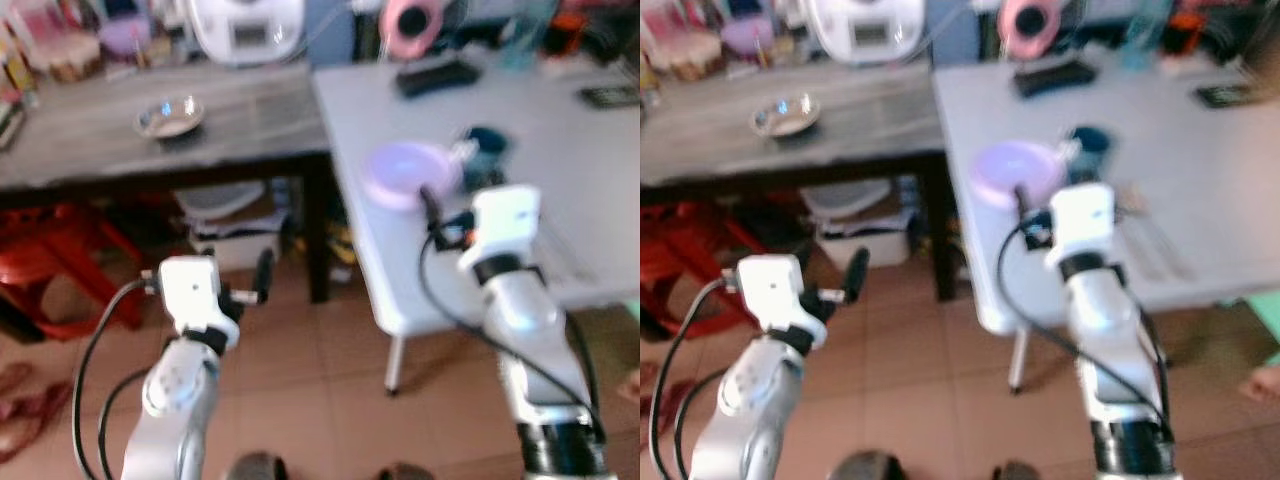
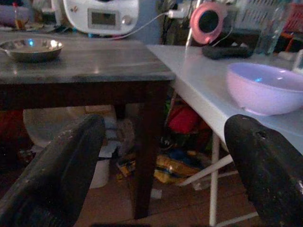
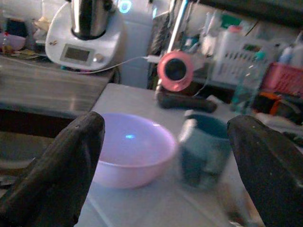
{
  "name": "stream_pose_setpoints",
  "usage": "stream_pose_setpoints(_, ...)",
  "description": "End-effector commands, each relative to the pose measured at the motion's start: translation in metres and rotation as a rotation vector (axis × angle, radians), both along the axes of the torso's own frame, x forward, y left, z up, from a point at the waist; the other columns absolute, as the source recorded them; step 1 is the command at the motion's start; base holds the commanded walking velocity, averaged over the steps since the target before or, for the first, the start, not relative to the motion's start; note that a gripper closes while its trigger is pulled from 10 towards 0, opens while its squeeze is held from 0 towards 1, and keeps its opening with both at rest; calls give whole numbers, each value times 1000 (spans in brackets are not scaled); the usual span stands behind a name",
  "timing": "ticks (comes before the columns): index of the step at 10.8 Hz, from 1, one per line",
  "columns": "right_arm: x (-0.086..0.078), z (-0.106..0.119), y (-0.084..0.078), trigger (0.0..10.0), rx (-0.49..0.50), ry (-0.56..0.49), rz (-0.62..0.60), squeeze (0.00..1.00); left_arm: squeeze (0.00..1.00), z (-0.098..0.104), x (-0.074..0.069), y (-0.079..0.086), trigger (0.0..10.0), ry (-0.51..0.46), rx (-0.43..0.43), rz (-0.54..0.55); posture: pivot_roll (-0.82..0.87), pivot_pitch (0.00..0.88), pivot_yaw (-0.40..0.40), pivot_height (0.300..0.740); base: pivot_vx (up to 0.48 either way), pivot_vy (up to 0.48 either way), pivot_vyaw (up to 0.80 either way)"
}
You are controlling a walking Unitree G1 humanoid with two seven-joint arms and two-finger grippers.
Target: Setting the table
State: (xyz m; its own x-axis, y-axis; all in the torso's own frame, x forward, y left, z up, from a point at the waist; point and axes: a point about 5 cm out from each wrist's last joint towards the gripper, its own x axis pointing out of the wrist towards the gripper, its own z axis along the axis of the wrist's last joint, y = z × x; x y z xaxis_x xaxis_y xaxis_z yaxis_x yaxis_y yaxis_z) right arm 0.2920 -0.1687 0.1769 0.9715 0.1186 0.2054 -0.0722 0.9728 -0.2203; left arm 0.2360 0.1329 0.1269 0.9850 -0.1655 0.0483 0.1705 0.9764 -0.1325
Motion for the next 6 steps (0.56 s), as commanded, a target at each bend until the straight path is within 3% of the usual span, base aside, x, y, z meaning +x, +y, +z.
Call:
stream_pose_setpoints(1,0,4,8,10000,6,-16,32,0,0,-2,-2,7,10000,17,19,21,9,91,58,740,356,-315,0)
stream_pose_setpoints(3,-1,0,10,10000,6,-12,37,0,0,-4,-2,7,10000,35,59,19,13,90,59,740,366,-307,0)
stream_pose_setpoints(5,-4,1,14,10000,5,-25,70,0,0,-13,-3,10,10000,76,115,32,10,88,63,740,457,0,0)
stream_pose_setpoints(6,-5,2,15,10000,13,-31,79,1000,0,-12,-2,9,10000,70,109,26,11,88,63,740,480,0,0)
